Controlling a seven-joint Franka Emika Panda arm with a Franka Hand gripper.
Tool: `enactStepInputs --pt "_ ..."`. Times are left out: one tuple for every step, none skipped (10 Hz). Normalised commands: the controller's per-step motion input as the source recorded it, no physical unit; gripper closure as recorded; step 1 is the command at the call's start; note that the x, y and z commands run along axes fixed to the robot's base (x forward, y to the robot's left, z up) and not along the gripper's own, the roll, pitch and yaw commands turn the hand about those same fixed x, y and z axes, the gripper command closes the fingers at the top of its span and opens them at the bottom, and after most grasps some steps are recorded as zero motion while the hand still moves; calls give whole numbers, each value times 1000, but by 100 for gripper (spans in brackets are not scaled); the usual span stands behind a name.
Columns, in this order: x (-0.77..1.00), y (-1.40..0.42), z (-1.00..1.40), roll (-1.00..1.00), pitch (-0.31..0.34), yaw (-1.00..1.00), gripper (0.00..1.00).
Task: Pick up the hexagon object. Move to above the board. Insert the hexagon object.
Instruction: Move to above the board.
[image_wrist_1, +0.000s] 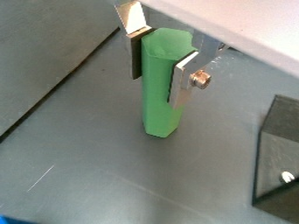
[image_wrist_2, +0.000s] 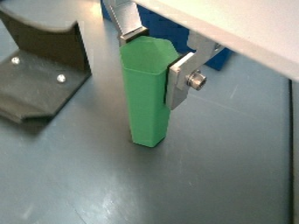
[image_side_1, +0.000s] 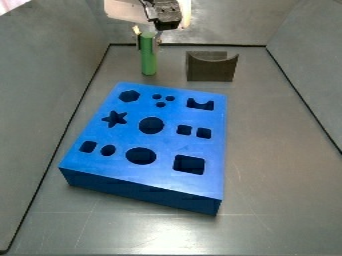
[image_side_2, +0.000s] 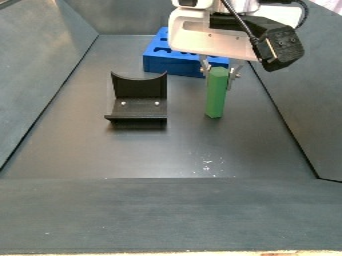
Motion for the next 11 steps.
enactStepInputs --pt "113 207 1000 74 -47 27 100" --pt "104 195 1000 65 6 14 100" --pt "100 185 1000 60 44 0 100" --pt "99 181 1000 55 75 -17 100" --pt "97 175 1000 49 93 -27 100" --pt "94 170 1000 45 97 -29 100" --pt "90 164 1000 34 94 -29 100" --pt "87 158 1000 23 92 -27 100" --pt "83 151 1000 14 91 -28 100" --pt "79 147 1000 9 90 -32 100" --pt "73 139 1000 1 87 -36 100"
